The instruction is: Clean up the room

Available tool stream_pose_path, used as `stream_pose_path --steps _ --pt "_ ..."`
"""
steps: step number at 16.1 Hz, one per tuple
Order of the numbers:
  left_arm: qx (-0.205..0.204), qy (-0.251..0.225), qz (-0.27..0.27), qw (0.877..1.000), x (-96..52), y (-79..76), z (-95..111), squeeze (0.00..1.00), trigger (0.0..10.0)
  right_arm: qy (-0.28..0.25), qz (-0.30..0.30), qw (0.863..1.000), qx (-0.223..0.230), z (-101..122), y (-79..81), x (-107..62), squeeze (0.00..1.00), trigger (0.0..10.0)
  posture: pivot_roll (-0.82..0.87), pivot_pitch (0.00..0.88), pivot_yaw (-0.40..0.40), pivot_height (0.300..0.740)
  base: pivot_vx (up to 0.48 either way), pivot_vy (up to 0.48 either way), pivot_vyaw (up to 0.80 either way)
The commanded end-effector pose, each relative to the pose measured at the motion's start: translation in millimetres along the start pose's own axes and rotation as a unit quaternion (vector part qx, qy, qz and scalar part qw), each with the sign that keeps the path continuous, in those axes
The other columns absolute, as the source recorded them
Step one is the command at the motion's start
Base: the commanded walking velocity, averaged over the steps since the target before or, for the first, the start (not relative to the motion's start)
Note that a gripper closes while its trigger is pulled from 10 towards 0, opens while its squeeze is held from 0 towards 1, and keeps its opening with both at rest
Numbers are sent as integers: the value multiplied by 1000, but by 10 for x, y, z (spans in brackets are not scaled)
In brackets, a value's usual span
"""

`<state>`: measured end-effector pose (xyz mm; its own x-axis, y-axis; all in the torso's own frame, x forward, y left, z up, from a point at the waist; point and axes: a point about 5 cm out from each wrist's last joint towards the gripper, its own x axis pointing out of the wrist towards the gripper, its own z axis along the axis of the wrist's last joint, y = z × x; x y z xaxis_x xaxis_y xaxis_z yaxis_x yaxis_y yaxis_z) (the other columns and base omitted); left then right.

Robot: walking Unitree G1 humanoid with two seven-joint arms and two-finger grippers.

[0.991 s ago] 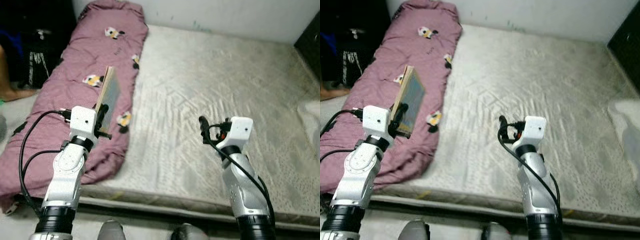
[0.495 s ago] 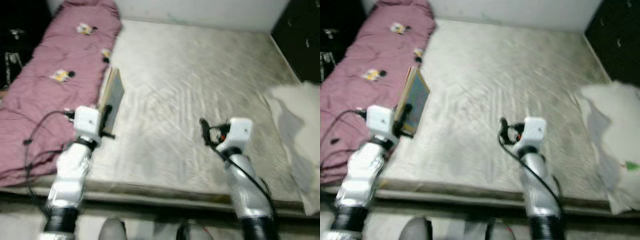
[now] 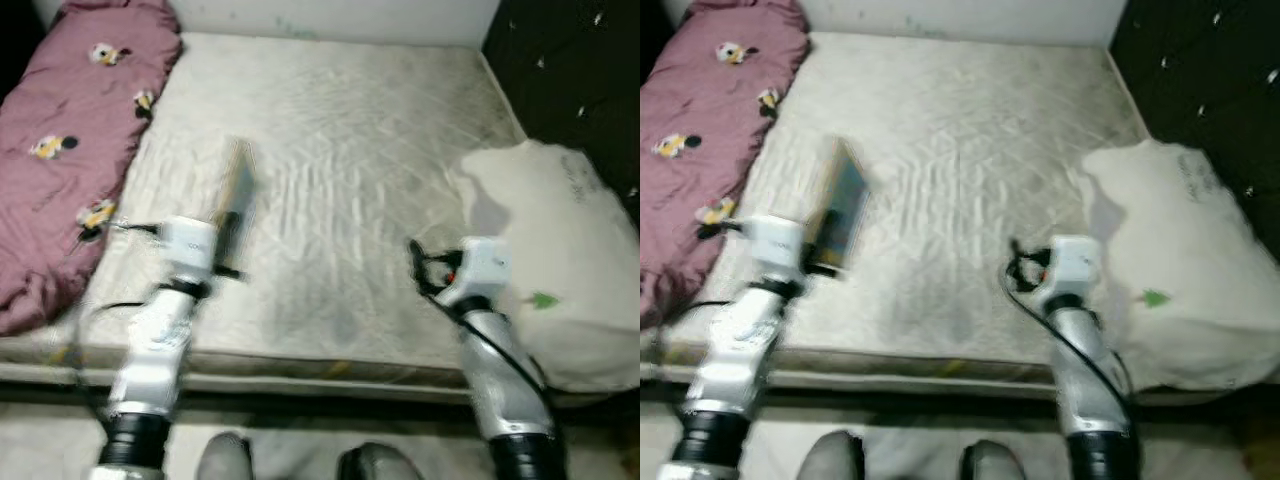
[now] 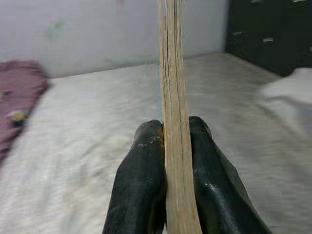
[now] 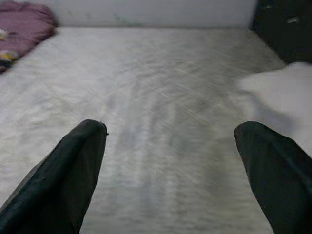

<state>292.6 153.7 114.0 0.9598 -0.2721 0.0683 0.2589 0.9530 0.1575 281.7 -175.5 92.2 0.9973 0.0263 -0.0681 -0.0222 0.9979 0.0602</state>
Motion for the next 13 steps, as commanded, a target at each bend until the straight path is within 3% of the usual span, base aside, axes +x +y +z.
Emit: stream_pose_path --steps 1,3,9,13 --pt "10 -22 18 1000 7 119 99 0 10000 -11 8 1000 2 54 48 27 0 10000 30 95 -41 740 0 -409 0" --pt "12 -18 10 1000 -16 100 75 0 10000 -11 7 1000 -1 54 48 27 0 10000 30 95 -41 740 0 -334 0" --pt "-5 -1 29 1000 -80 205 -5 0 10000 -14 5 1000 -8 67 39 28 0 10000 27 100 -46 740 0 0 0" --pt "-21 -13 9 1000 -85 178 24 0 10000 -16 6 1000 -13 79 41 44 0 10000 29 99 -47 740 0 0 0"
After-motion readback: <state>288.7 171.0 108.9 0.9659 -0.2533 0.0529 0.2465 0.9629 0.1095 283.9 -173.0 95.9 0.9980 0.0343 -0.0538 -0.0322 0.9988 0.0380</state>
